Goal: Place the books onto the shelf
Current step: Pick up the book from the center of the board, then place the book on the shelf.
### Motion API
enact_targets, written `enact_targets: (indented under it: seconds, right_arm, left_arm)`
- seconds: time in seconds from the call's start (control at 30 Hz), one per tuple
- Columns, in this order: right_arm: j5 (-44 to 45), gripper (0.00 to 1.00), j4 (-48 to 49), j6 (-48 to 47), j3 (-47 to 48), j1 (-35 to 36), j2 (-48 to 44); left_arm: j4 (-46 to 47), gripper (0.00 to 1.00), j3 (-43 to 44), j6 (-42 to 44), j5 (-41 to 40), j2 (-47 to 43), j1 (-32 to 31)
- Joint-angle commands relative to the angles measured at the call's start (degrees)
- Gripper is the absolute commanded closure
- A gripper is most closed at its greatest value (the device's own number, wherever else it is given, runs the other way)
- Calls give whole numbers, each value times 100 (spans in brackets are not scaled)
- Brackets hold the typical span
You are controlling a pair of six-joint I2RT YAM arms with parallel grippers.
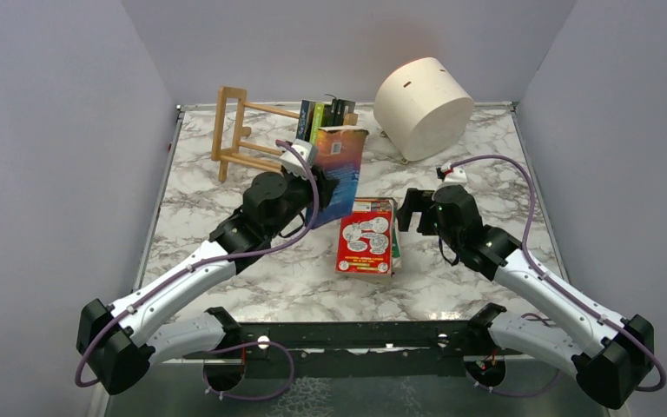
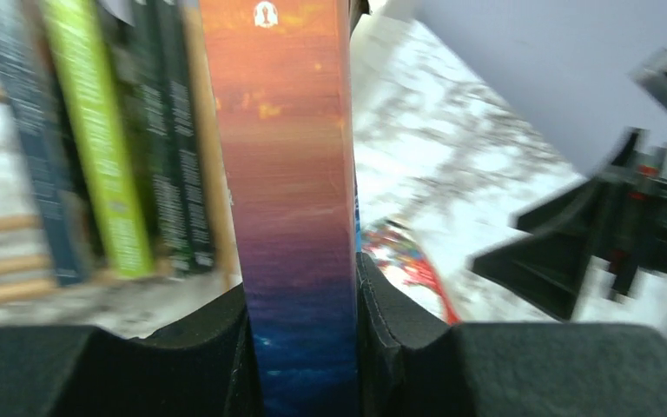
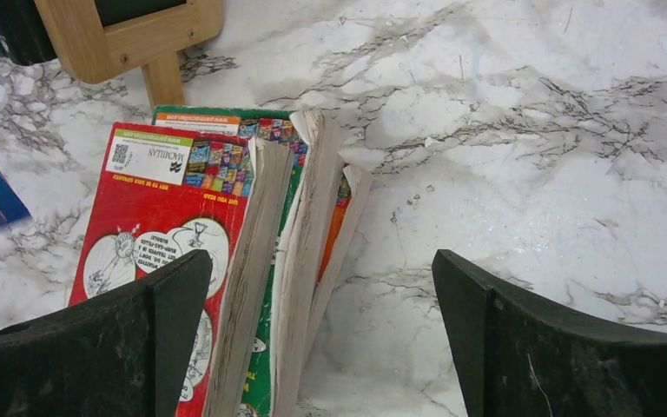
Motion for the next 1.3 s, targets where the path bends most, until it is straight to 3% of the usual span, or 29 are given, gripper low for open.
enact_targets:
  seconds: [0.0,0.2,0.43,0.63,1.27]
  right_arm:
    - [147,3,127,86,23,46,54]
    - [86,3,167,77,27,40,20]
    - [74,3,179,11,35,45,6]
    - [106,2,197,-176,125,43,-18]
    - [121,2,470,-336,342,46,555]
  left_arm:
    - [1156,100,765,2053,-1743,-276,36]
    - [1564,100,1267,3234,-1906,35,504]
    - [1887,100,1454,2512,-436,675,2281]
    - [2384,100,1520,1830,458,1545,3251]
    - [2663,100,1693,1612,1786,2917,3483]
